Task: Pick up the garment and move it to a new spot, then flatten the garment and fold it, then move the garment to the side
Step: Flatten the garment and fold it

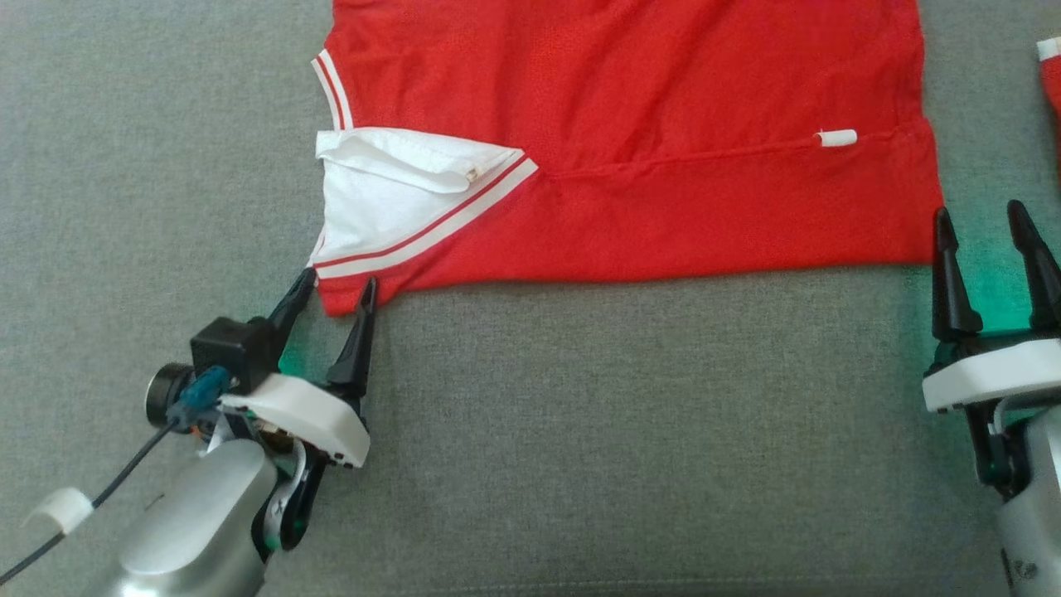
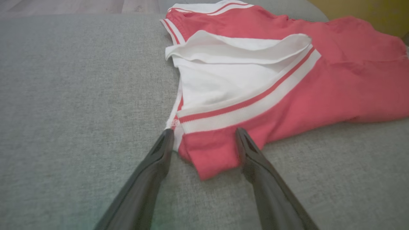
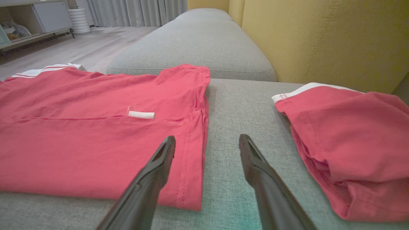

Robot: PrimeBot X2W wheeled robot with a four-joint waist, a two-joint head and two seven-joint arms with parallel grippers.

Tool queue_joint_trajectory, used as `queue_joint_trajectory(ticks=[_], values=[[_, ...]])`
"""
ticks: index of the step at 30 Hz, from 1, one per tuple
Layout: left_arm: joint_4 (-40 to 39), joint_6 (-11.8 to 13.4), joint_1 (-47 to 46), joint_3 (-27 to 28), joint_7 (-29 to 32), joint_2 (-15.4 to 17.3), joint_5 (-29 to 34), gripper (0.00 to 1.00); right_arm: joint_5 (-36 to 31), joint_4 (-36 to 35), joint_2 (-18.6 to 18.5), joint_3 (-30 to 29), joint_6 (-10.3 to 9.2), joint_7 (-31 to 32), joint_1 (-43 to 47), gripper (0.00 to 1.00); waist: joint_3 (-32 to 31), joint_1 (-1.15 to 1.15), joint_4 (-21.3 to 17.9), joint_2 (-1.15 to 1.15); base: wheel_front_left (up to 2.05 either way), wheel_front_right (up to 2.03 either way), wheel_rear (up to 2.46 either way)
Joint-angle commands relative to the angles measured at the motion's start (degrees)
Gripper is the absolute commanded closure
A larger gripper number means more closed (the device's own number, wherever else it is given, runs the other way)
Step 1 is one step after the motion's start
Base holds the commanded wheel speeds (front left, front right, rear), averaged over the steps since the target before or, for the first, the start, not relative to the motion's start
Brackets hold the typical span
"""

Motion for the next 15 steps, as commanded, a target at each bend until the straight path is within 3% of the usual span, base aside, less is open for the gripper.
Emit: queue_joint_trajectory(ticks=[1, 7, 8, 13, 14, 15], values=[[-0.9, 1.1, -0.2, 1.9, 1.1, 2.2, -0.4, 0.0, -0.3, -1.9, -0.3, 0.6, 0.37, -0.6, 0.2, 0.0, 0.1, 0.01, -0.2, 0.0, 0.0, 0.0, 0.0], [-1.0, 2.5, 0.7, 1.2, 3.4, 2.6, -0.8, 0.0, 0.4, 1.3, 0.8, 0.7, 0.37, -0.6, 0.7, 0.0, -0.3, 0.01, -0.1, 0.0, 0.0, 0.0, 0.0], [-1.3, 2.4, 1.0, 1.3, 3.4, 2.6, -1.1, 0.16, 1.2, 2.8, 1.2, 0.8, 0.37, -0.6, 0.8, 0.0, -0.5, 0.01, -0.1, 0.0, 0.0, 0.0, 0.0], [-2.0, 2.2, 2.1, 1.3, 2.9, 3.2, -1.5, 0.66, 5.3, 8.3, 1.7, 3.0, 0.37, -0.1, -1.4, 0.0, -0.8, 0.01, 0.3, 0.0, 0.0, 0.0, 0.0], [-2.1, 2.2, 2.2, 1.4, 2.7, 3.3, -1.4, 0.83, 6.1, 9.3, 1.6, 3.5, 0.37, 0.0, -2.0, 0.0, -0.9, 0.01, 0.3, 0.0, 0.0, 0.0, 0.0], [-2.2, 2.2, 2.1, 1.4, 2.6, 3.5, -1.4, 1.0, 6.9, 10.1, 1.3, 4.2, 0.37, 0.0, -2.6, 0.19, -0.9, 0.01, 0.4, 0.0, 0.0, 0.0, 0.0]])
